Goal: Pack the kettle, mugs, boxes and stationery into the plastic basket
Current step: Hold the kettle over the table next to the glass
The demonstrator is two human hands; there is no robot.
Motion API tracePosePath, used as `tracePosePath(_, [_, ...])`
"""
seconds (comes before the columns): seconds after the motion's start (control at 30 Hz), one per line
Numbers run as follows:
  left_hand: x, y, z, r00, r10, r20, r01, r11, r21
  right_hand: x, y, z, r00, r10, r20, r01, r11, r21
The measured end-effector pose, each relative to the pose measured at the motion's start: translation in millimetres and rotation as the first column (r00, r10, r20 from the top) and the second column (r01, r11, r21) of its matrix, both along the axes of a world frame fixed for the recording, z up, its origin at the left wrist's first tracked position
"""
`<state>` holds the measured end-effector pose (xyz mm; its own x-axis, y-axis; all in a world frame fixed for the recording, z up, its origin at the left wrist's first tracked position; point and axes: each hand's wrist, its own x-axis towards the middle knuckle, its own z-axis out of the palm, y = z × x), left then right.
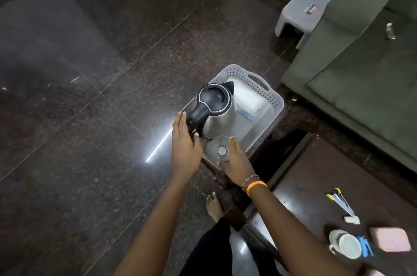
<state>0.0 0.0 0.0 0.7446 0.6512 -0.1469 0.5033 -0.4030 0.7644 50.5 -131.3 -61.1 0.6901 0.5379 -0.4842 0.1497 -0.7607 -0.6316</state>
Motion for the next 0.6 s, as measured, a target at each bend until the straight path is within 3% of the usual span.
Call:
tracePosePath(0.17, [23.4, 21.5, -13.5, 0.990, -0.096, -0.100, 0.084, 0.989, -0.120, 2.3, 15.3, -16.1, 0.993, 0.048, 0.110, -0.031, 0.988, -0.151])
tracePosePath(0.27, [33.7, 30.3, -19.0, 0.991, -0.092, -0.093, 0.082, 0.991, -0.108, 3.8, 20.3, -25.8, 0.986, 0.014, 0.165, 0.018, 0.982, -0.189])
tracePosePath(0.47, [50.9, 42.8, -29.7, 0.968, -0.029, -0.248, -0.011, 0.987, -0.161, 16.5, 22.7, -36.6, 0.996, -0.054, 0.073, 0.066, 0.984, -0.167])
tracePosePath(0.6, [54.4, 48.9, -35.4, 0.964, -0.043, -0.262, -0.003, 0.985, -0.174, 18.7, 21.2, -40.3, 0.995, -0.090, 0.045, 0.094, 0.990, -0.104])
